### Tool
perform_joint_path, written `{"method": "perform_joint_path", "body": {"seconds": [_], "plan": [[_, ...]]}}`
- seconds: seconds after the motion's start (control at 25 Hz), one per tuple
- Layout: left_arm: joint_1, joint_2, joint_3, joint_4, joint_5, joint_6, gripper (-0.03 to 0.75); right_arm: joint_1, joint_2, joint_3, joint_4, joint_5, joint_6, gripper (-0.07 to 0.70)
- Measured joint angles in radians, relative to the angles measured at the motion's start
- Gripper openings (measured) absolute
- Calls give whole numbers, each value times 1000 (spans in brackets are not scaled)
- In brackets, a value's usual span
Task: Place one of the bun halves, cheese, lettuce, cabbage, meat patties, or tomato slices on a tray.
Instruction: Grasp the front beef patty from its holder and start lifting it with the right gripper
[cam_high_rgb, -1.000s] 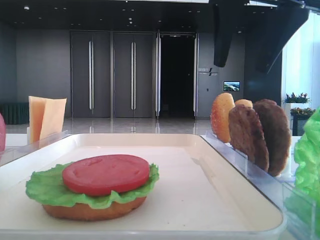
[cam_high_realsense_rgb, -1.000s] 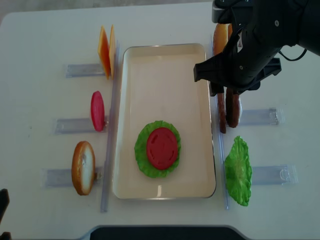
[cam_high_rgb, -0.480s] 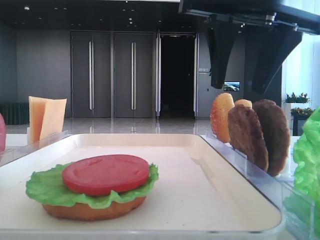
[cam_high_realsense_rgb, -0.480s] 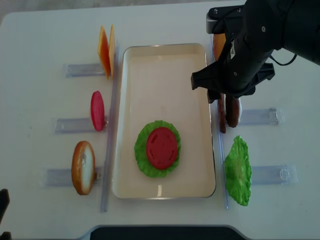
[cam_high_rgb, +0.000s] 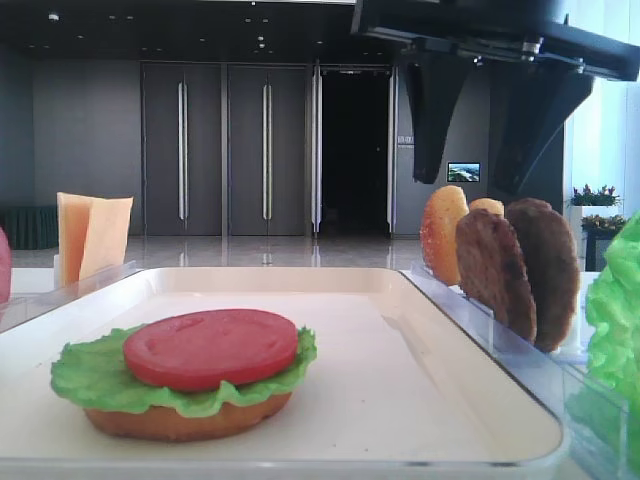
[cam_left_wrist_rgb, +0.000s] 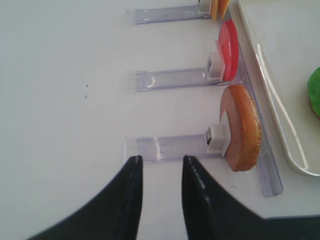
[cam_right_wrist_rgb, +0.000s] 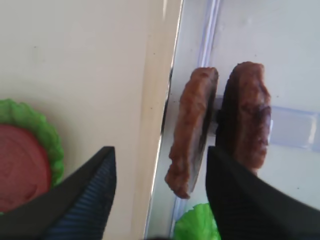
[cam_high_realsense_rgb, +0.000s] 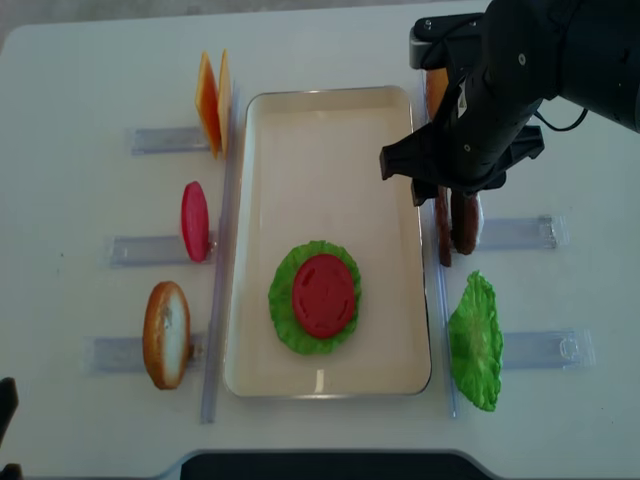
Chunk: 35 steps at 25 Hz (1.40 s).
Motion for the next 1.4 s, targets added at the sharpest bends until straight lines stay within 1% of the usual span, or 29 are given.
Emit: {"method": "perform_joint_path", "body": {"seconds": [0.2, 0.76, 1.2, 1.4], "plan": [[0, 0, 0, 0, 0, 0, 211, -6, 0, 0, 3, -12, -4, 411], [0, 0, 0, 0, 0, 0, 211, -20, 2, 0, 4, -15, -14, 411], [0, 0, 0, 0, 0, 0, 211, -23, 48, 0, 9, -17, -37, 411], [0, 0, 0, 0, 0, 0, 211, -43, 48, 0, 12, -20, -43, 411]]}}
